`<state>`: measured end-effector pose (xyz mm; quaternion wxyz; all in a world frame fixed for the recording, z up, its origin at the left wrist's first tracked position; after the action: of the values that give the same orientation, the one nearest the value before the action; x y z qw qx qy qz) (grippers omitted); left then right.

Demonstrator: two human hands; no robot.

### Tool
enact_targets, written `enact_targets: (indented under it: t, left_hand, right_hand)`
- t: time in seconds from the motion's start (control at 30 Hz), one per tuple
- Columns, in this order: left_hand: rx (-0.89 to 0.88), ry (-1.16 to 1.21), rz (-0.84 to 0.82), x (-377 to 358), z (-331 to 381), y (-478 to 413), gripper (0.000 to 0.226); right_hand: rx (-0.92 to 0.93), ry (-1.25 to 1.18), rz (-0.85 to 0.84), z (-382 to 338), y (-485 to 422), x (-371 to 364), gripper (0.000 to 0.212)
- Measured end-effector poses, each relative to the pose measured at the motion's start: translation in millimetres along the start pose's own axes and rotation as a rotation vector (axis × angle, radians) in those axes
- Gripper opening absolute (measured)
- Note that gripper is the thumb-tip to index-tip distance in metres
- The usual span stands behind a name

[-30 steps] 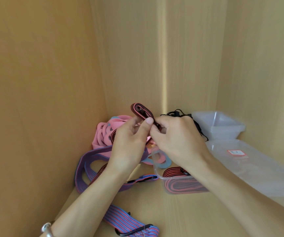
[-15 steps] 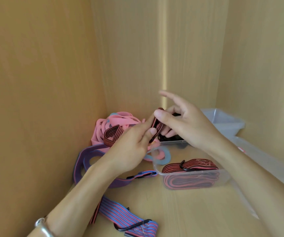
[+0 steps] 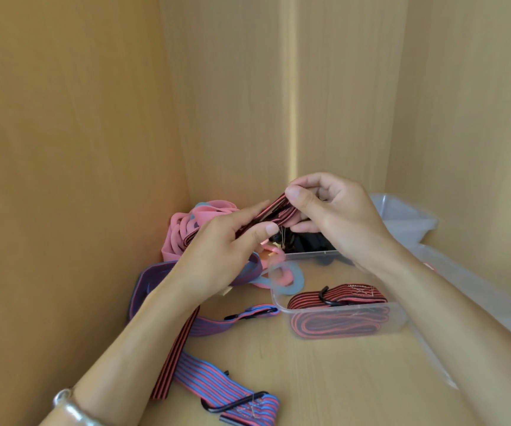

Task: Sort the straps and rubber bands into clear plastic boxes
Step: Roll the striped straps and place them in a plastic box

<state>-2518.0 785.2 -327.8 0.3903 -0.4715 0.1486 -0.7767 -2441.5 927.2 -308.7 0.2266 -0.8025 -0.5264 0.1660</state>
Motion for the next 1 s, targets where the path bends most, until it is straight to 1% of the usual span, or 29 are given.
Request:
enact_targets:
  t: [0.1, 0.2, 0.27, 0.37, 0.47, 0.53, 0.6, 0.7, 0.87, 1.0]
  left_hand:
    - [0.078, 0.215, 0.073, 5.1, 1.8, -0.4, 0.030]
    - [0.160, 0.386, 0.241, 11.1, -3.0, 0.1, 0.026]
    - [0.190, 0.477, 0.320, 11.4, -2.2, 0.9, 0.019]
    - [0.215, 0.537, 0.384, 6.3, -0.9, 1.0, 0.017]
    - [0.223, 0.540, 0.439, 5.6, 2.4, 0.8, 0.018]
    - [0.245, 0.564, 0.471, 6.7, -0.4, 0.5, 0.015]
    - [0.266, 0.634, 0.472, 6.9, -0.9, 1.0, 0.012]
    - [0.282, 0.764, 0.437, 3.8, 1.3, 1.5, 0.013]
    - [0.307, 1.080, 0.362, -0.7, 6.0, 0.0, 0.022]
    - [0.336, 1.185, 0.371, 1.0, 5.5, -1.1, 0.022]
  right_hand:
    - [-0.018, -0.041, -0.012, 1.7, 0.0, -2.2, 0.004]
    - [-0.027, 0.001, -0.048, 4.2, -0.6, -3.6, 0.005]
    - [-0.015, 0.019, -0.071, 4.3, -0.5, -4.6, 0.010]
    - [-0.006, 0.034, -0.104, 1.5, 0.5, -3.8, 0.018]
    - [-0.032, 0.100, -0.161, 1.9, 2.7, -5.3, 0.014]
    - [-0.075, 0.135, -0.201, 7.0, 5.1, -10.5, 0.018]
    - [-0.112, 0.185, -0.249, 11.1, 7.8, -16.3, 0.025]
    - [-0.131, 0.234, -0.285, 10.0, 9.9, -19.8, 0.024]
    - [-0.105, 0.241, -0.240, 9.8, 9.8, -19.2, 0.027]
    - [-0.035, 0.248, -0.207, 9.4, 13.3, -25.8, 0.043]
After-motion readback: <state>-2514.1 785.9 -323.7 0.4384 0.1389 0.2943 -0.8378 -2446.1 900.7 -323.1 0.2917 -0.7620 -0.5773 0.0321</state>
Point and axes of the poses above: each hand's wrist, its own y-axis away from the middle knuckle, its own x-axis out of the back of the hand, z = x × y, the point moved 3 cm from there along -y, towards the middle knuckle, and after that the axes turned 7 degrees about -y, right-handed, at the moved point
